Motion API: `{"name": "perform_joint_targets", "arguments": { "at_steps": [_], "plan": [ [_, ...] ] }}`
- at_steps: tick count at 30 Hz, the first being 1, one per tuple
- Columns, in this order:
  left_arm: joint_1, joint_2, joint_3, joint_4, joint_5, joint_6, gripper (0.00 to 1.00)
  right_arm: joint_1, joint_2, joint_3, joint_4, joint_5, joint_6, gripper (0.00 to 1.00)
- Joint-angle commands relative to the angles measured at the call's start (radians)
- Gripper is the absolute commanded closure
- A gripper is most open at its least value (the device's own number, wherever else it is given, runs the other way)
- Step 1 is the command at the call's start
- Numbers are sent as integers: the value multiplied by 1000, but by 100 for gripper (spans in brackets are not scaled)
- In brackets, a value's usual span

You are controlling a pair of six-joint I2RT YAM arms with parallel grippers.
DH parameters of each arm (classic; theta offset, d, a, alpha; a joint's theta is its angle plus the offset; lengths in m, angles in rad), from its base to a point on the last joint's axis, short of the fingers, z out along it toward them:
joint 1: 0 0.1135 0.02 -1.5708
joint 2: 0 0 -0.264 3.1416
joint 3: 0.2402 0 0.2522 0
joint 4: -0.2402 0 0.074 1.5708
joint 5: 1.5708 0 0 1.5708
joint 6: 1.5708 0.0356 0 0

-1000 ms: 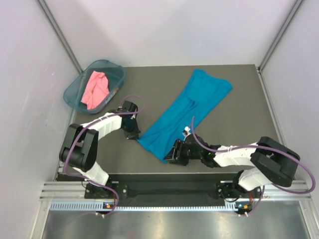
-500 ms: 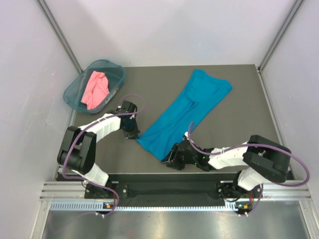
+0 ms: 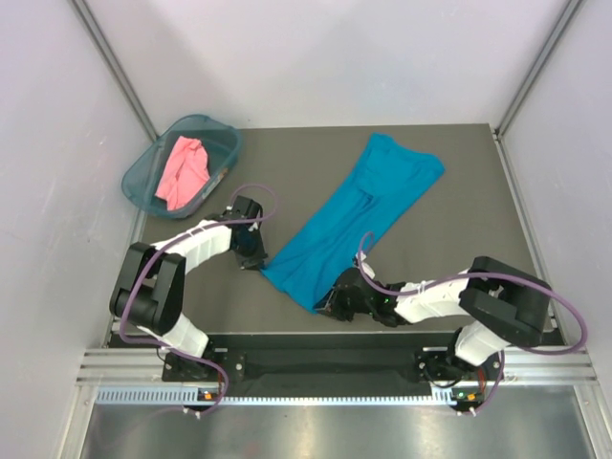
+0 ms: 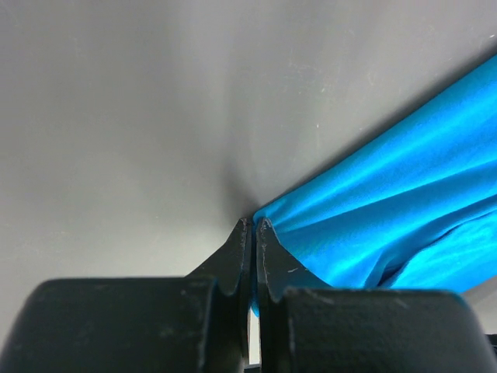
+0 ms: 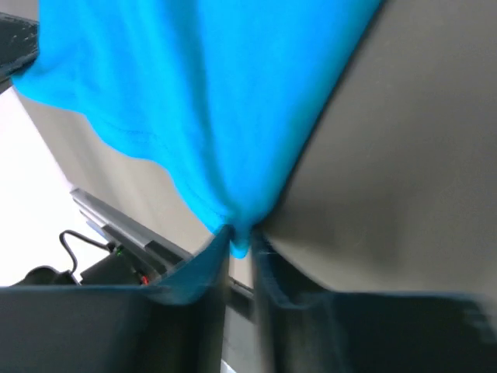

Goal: Fold and stack the t-shirts
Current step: Fold the tshirt

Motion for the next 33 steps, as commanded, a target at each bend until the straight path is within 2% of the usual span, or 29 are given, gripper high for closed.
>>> {"name": "perform_joint_targets", "arguments": {
  "at_steps": [1,3,7,10,11,14,15,18,21,23,24,27,31,32,33],
  "plan": [
    [6,-28,-14,-1,-9,20,100,11,42,20,-56,40,-17,90],
    [5,-33,-19,-4,-11,16,100,11,34,21,-90,34,-26,100],
    [-18,-60,-42,-9,-15,-21,100,13,-53,-32,-177,32,-54,100],
    [-57,-122,-82,-12,-21,-79,100,13,-178,-74,-275,37,-126,100],
    [-67,-132,-91,-12,-12,-111,100,16,-252,-91,-358,40,-177,100],
    [-113,-189,-137,-29,-12,-194,100,13,-391,-108,-465,23,-300,100],
    [-142,-206,-149,-32,-18,-216,100,14,-429,-111,-549,30,-325,100],
    [-205,-286,-194,-36,-40,-282,100,16,-568,-149,-645,9,-370,100],
    [-268,-333,-221,-33,-15,-335,98,14,-679,-198,-661,-41,-365,99],
    [-322,-338,-217,-50,-23,-383,87,14,-720,-215,-664,-63,-356,98],
    [-386,-340,-215,-53,-21,-397,82,14,-731,-226,-676,-69,-350,97],
    [-494,-349,-218,-59,-31,-450,72,14,-763,-246,-699,-110,-333,96],
    [-546,-335,-211,-107,15,-438,53,14,-820,-258,-760,-163,-308,91],
    [-548,-341,-195,-136,-13,-406,42,13,-847,-232,-848,-149,-311,84],
    [-548,-347,-174,-176,-46,-389,38,13,-860,-211,-893,-90,-319,57]
  ]
}}
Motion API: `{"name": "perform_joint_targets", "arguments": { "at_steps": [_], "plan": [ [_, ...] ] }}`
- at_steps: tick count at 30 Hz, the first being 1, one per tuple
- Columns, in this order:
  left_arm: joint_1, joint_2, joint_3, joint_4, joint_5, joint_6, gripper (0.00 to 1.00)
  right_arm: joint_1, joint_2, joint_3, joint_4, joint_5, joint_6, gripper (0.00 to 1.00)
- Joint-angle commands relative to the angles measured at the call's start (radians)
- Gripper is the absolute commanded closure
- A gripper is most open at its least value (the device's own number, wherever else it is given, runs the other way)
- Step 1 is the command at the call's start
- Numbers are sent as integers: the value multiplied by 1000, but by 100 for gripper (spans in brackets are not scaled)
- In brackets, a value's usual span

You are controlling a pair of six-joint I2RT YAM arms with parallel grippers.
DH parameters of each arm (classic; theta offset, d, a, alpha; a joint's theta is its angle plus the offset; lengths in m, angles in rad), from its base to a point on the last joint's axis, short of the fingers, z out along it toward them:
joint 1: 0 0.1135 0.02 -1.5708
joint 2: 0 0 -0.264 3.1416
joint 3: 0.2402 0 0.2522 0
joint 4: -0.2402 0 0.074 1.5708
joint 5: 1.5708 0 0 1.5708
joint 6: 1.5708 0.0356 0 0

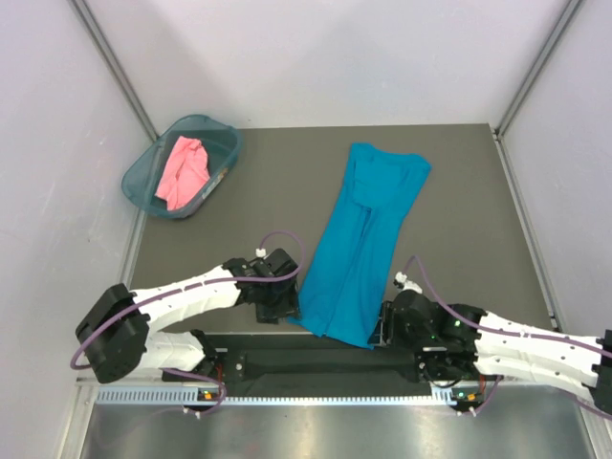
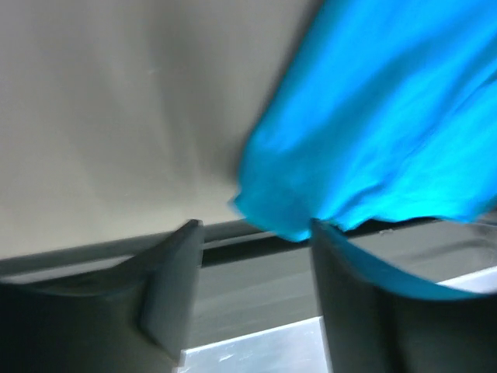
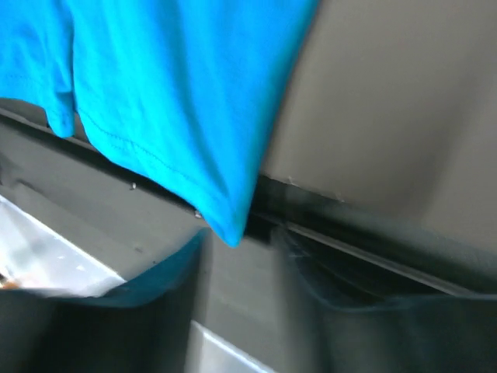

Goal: Fold and stack the t-shirts
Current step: Fold the tshirt

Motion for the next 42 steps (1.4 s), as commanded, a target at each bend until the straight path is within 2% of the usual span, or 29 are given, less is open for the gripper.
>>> {"name": "perform_joint_targets", "arguments": {
  "at_steps": [1,2,3,4,6,7,9,10,12,13,16,20,21,23,24,28,36,42],
  "plan": [
    [-6,-54,94,-168,-96,67,33,4,-63,79,-200,52,-27,46],
    [-6,-69,122,-182,-164,101,27,-13,-66,129,-259,84,-45,34],
    [-4,-79,148,-184,-201,122,26,-37,-65,154,-278,120,-65,30],
    [5,-86,197,-149,-206,195,24,-124,-57,174,-286,123,-128,27],
    [47,-67,257,-112,-223,260,24,-248,-22,228,-280,85,-212,24],
    [63,-21,321,-65,-224,323,24,-390,13,244,-274,67,-305,23],
    [106,39,380,-6,-215,383,24,-529,64,312,-230,30,-404,22],
    [120,103,433,37,-197,446,23,-653,137,338,-208,-8,-492,22],
    [175,179,492,146,-174,490,23,-756,229,444,-179,-33,-564,22],
    [196,258,560,173,-155,521,24,-836,327,480,-142,-36,-616,22],
    [268,407,686,316,-134,578,26,-945,514,625,-50,-33,-662,22],
    [344,564,780,590,-83,642,27,-1040,710,755,142,-35,-642,23],
    [354,634,809,709,-69,653,27,-1054,748,771,178,-38,-632,23],
    [382,717,872,761,-26,676,30,-1084,871,841,266,-55,-610,25],
    [391,804,947,799,-7,676,31,-1118,912,873,281,-59,-613,26],
    [431,989,1073,945,86,623,35,-1136,1124,1071,318,-70,-645,29],
    [448,1303,1344,1083,165,483,35,-1209,1345,1244,400,-124,-639,38],
    [448,1461,1506,1119,161,379,33,-1217,1475,1358,407,-205,-657,38]
  ]
}}
